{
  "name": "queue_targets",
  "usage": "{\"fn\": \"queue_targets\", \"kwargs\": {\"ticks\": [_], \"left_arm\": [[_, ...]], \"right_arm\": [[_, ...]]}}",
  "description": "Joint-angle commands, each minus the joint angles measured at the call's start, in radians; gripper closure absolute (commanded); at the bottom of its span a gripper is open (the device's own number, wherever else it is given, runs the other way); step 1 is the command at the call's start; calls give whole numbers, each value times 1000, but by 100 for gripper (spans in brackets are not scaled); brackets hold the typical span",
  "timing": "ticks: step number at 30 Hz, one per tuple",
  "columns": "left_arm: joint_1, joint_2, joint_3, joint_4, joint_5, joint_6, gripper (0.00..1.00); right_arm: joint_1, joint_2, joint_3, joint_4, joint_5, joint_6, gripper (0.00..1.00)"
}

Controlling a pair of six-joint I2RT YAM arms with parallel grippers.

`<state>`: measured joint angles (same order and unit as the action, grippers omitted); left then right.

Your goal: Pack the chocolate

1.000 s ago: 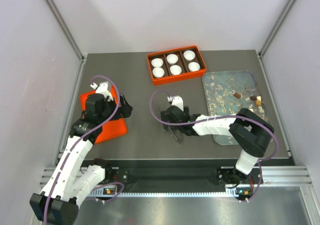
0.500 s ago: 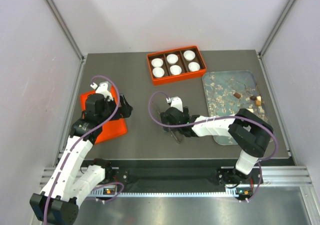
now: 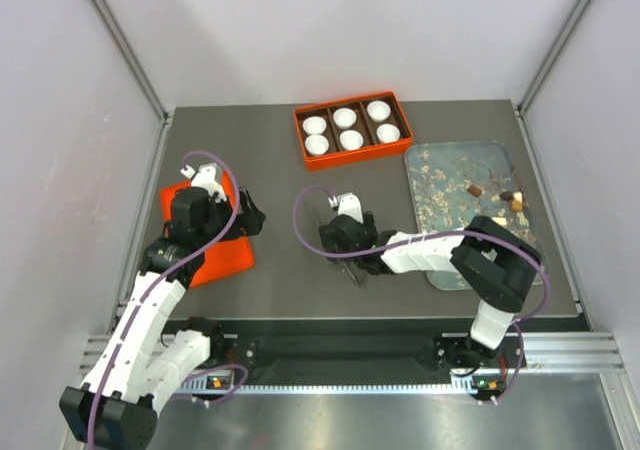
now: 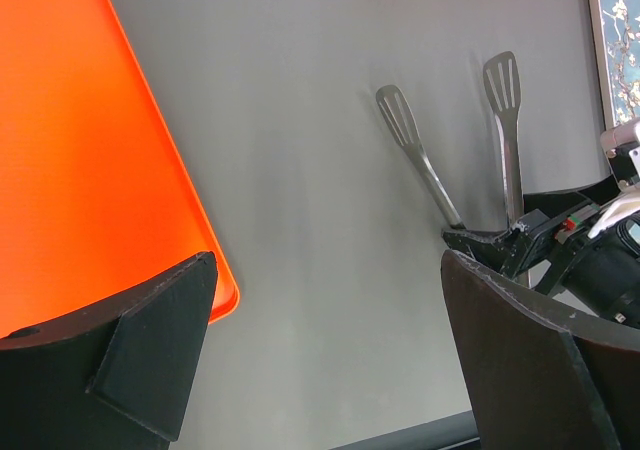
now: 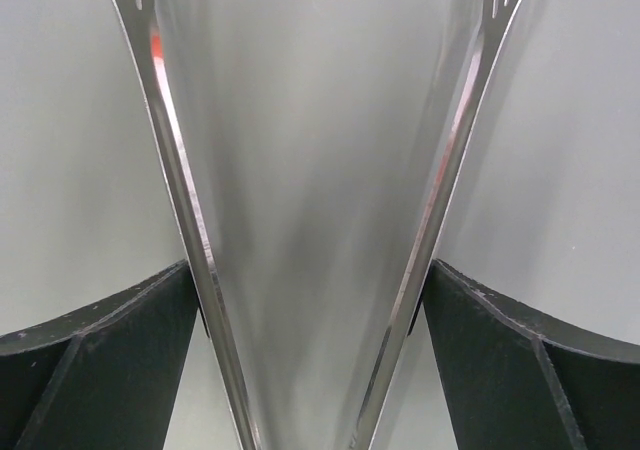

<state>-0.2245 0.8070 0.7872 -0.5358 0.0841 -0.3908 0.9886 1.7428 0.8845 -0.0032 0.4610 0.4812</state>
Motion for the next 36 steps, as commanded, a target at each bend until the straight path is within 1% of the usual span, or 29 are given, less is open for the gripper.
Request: {"fn": "queue_targets", "kwargs": {"ticks": [1, 3, 4, 6, 9, 13, 14, 18, 22, 30, 34, 36], "left_arm": [[-4, -9, 7, 19, -7, 12, 2], [-4, -6, 7, 19, -6, 12, 2], [-4, -6, 7, 20, -6, 13, 2], [-4, -8, 9, 19, -7, 12, 2], [-4, -8, 7, 19, -7, 12, 2], [-4, -8, 7, 20, -3, 12, 2], [-4, -8, 6, 22, -1, 12, 2], [-4, -9, 6, 22, 0, 12, 2], [-4, -9, 4, 23, 2, 12, 2], [-4, -8, 3, 25, 8, 13, 2], [-4, -5, 1, 28, 11, 13, 2], [-4, 0, 3, 27, 16, 13, 2]], "right_arm": [[21, 37, 7, -4, -4, -3, 12], [21, 34, 5, -4, -4, -6, 14], [21, 29, 7, -6, -4, -9, 17], [21, -3, 16, -36, -4, -10, 19], [19, -71, 48, -121, -13, -26, 27], [9, -146, 143, -259, -68, -73, 32], [1, -172, 158, -308, -77, -78, 32], [-27, -232, 232, -417, -142, -92, 34], [-56, -267, 315, -503, -225, -104, 34], [-91, -301, 399, -586, -263, -115, 37], [-142, -324, 392, -592, -275, -116, 39], [-191, -336, 383, -600, -282, -116, 40]]}}
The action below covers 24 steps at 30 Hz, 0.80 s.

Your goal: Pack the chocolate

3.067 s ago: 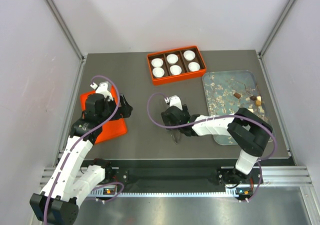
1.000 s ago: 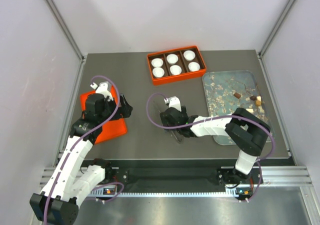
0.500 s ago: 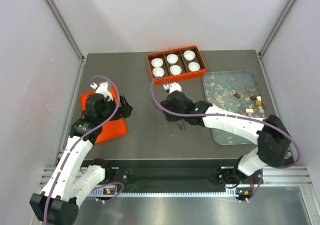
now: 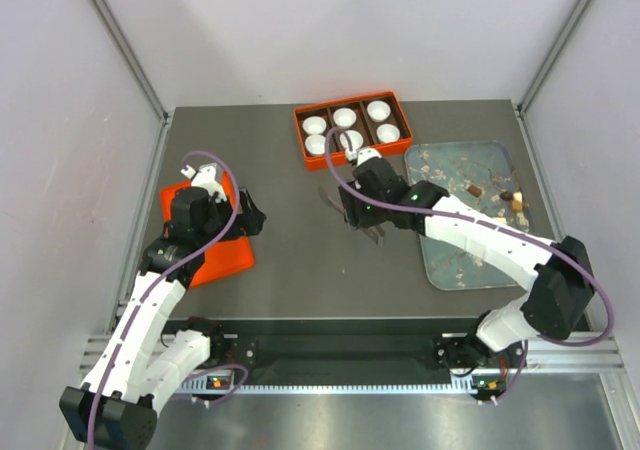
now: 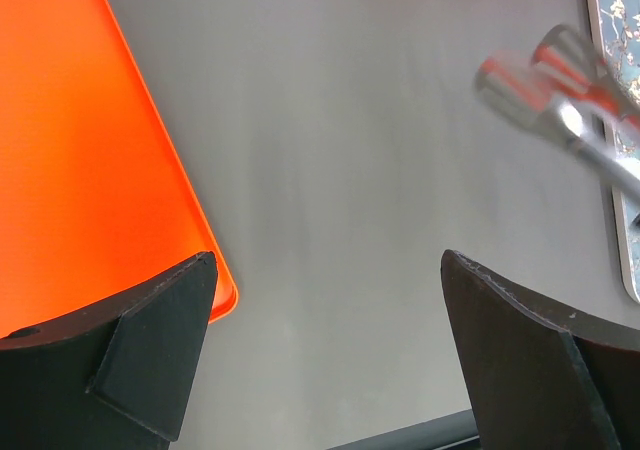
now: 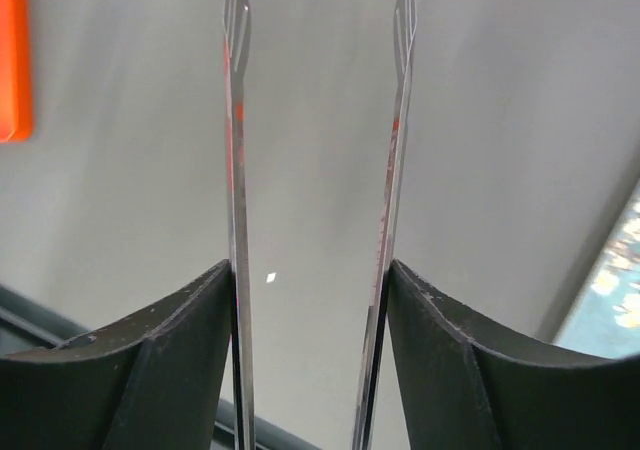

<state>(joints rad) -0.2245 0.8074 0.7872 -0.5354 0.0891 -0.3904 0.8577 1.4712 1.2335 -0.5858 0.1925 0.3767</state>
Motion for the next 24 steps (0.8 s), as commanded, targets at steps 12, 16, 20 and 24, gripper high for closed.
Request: {"fn": "queue_targets", "kwargs": {"ticks": [12, 16, 20, 24], "left_arm": [[-4, 18, 3, 31, 49, 8, 2], [-6, 12, 0, 29, 52, 8, 2], [-12, 6, -2, 26, 47, 8, 2], [-16, 3, -2, 25, 46, 8, 2]], "right_arm": [[-491, -164, -5, -112, 100, 4, 47], [-597, -126, -11, -123, 134, 47, 45], [-684, -86, -28, -115, 130, 88, 46], [-721, -66, -61, -91, 128, 111, 46]]}}
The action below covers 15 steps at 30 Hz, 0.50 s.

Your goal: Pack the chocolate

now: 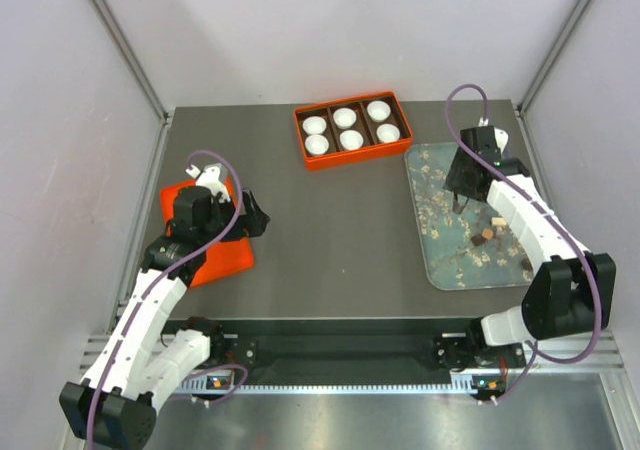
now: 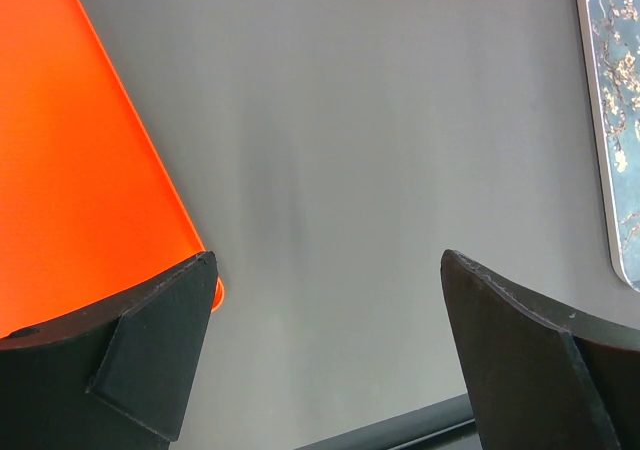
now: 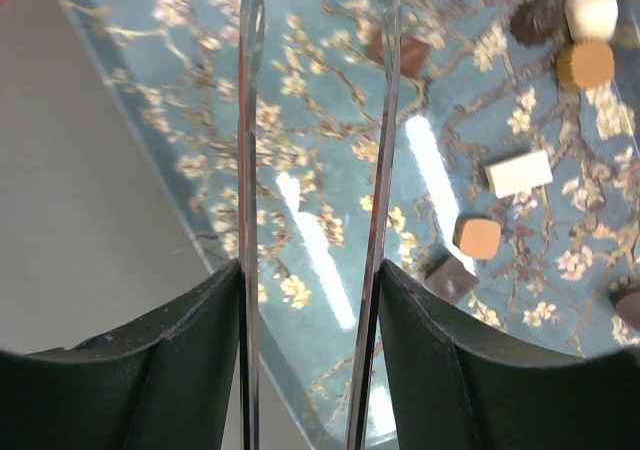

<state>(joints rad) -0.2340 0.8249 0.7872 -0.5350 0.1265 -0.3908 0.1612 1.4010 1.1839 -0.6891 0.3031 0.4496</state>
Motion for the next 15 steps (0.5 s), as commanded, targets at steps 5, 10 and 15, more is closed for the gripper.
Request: {"fn": "queue_targets", "kwargs": {"ticks": [5, 10, 15], "left_arm": [[-11, -10, -2, 26, 15, 9, 2], [-13, -7, 0, 26, 15, 9, 2], [-14, -4, 0, 26, 15, 9, 2]], "right_arm": [[-55, 26, -38, 29, 27, 60, 47], [-60, 39, -52, 37, 40, 78, 47], [-60, 35, -61, 37, 42, 92, 48]]}}
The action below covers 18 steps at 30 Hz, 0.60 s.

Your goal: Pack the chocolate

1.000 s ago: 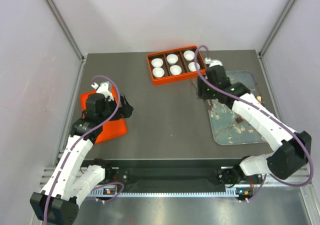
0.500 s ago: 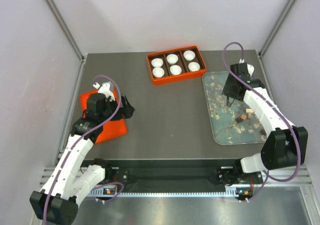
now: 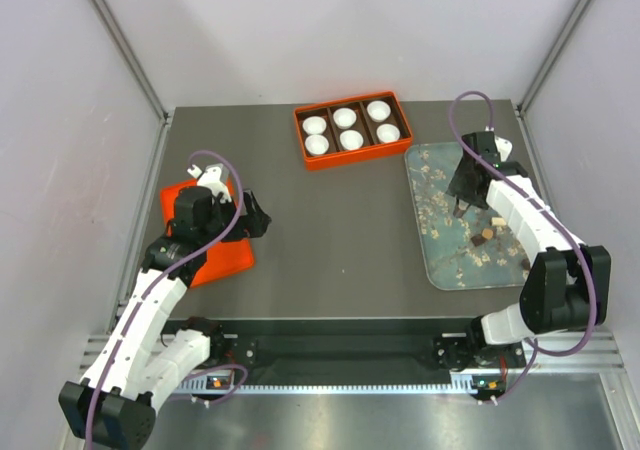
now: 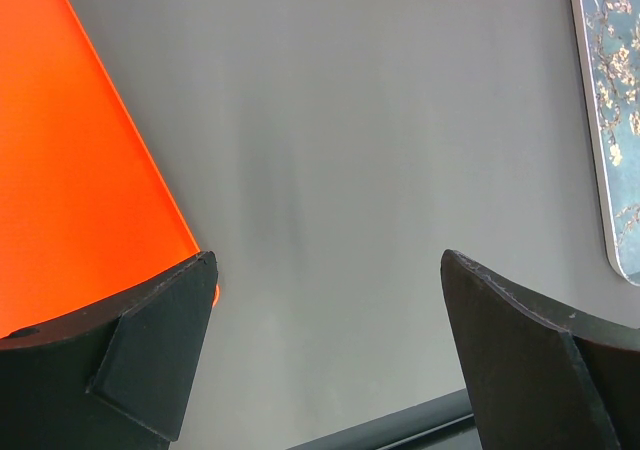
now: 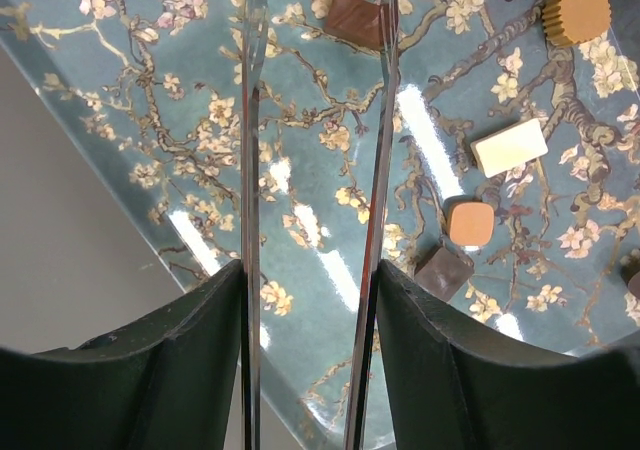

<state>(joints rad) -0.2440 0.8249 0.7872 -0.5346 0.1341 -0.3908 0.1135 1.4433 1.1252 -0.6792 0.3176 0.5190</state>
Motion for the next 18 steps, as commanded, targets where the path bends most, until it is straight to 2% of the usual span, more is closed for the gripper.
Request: {"fn": "queue_targets", "kwargs": {"ticks": [1, 18], "left_arm": [[-5, -6, 0, 25, 7, 9, 2], [-5, -1, 0, 27, 10, 9, 2]], "right_arm": [[-14, -9, -5, 29, 29, 22, 48], [-21, -38, -38, 21, 67, 12, 47]]}}
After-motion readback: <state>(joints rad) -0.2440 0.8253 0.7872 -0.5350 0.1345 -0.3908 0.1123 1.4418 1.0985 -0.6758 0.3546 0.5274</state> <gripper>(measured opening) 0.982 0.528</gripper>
